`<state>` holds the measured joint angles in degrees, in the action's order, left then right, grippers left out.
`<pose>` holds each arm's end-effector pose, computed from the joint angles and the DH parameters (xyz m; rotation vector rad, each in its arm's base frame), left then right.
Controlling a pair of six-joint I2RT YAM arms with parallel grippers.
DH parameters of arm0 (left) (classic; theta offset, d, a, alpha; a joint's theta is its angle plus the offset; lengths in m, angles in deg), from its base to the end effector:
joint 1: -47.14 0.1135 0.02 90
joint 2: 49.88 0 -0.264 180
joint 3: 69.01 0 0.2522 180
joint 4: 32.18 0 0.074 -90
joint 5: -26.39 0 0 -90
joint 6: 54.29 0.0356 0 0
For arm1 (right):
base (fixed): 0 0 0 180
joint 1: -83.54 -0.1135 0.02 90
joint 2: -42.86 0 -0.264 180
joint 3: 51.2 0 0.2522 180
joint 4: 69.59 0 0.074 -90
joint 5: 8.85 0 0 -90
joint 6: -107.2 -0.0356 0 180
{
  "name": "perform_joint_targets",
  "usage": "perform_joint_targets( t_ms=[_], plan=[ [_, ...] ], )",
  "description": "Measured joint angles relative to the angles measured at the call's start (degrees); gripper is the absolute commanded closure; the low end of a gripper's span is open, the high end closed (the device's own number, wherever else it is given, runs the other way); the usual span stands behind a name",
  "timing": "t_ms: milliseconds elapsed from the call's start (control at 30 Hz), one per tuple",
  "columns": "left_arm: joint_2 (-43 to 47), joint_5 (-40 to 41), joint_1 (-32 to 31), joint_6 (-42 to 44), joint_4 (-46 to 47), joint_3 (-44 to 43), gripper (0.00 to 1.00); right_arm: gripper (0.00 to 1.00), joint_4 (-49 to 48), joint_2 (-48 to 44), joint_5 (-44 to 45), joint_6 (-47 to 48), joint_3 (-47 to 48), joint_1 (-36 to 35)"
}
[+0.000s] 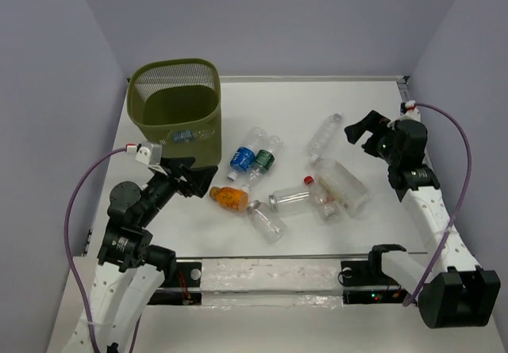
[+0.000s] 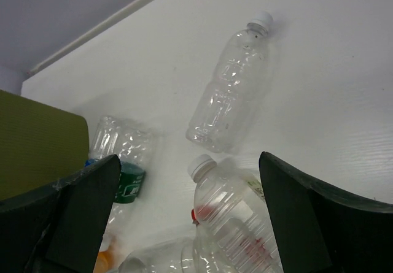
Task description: Put the plastic bottles in the bin
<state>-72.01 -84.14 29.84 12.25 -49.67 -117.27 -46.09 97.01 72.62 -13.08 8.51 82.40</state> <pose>0.0994 -0.0440 0.3401 0.2275 1.4662 -0.8347 0.2201 0.0097 0.3183 0.3803 1.8749 0.5133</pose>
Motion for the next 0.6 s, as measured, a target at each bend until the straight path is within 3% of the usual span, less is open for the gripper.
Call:
perform_joint_targets(
  t_ms=[233,600],
  plan=[
    [-1.53,1.33,-1.36,-3.48,-0.68,0.79,0.01,0.00,-3.76,14.01,3.30,-0.13,1.38,0.00],
    [-13.70,2.03,-2.86,-10.99,-3.78,2.38,0.01,0.00,-6.91,43.08,4.31,-0.24,15.89,-1.33]
  ],
)
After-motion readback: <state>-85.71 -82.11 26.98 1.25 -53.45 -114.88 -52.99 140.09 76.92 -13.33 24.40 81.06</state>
